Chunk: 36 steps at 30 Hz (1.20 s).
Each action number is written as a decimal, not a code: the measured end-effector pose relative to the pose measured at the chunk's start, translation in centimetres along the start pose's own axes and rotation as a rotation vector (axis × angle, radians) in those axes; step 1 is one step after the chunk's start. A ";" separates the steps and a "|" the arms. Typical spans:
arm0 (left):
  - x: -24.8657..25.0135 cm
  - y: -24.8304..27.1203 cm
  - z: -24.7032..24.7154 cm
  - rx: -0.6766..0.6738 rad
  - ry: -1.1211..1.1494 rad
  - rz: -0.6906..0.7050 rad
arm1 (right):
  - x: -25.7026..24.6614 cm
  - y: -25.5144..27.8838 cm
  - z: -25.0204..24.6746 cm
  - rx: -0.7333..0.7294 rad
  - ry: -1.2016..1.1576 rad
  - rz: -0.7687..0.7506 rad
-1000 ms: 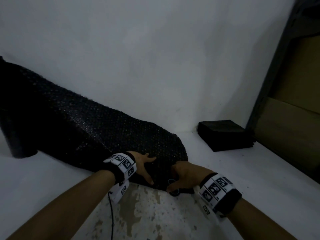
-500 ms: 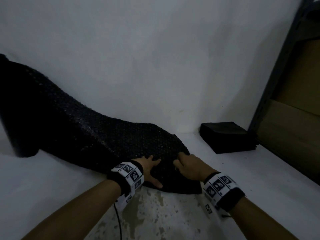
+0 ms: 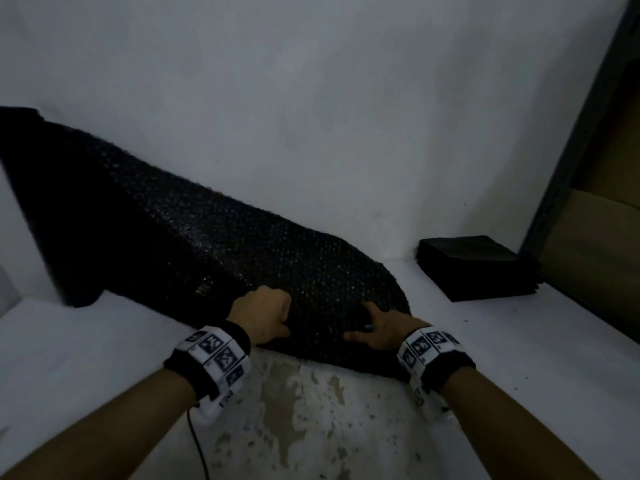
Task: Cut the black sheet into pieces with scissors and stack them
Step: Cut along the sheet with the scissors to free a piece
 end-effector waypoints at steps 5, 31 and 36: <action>-2.0 0.3 1.6 -0.201 -0.008 0.070 | 0.5 -0.1 -0.4 0.014 0.021 0.044; 3.2 -5.5 3.2 -0.495 0.005 0.165 | 7.9 -2.8 -3.3 0.015 -0.033 0.010; 4.2 -6.1 3.2 -0.500 -0.007 0.169 | 8.8 -3.6 -3.7 0.038 -0.071 0.014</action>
Point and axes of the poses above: each hand's wrist, its own y-axis away from the middle knuckle, its own z-axis out of the palm, x = y × z, the point moved 2 cm from there along -y, towards the middle knuckle, and after that the axes turned 10 degrees about -y, right-handed, at the moved point
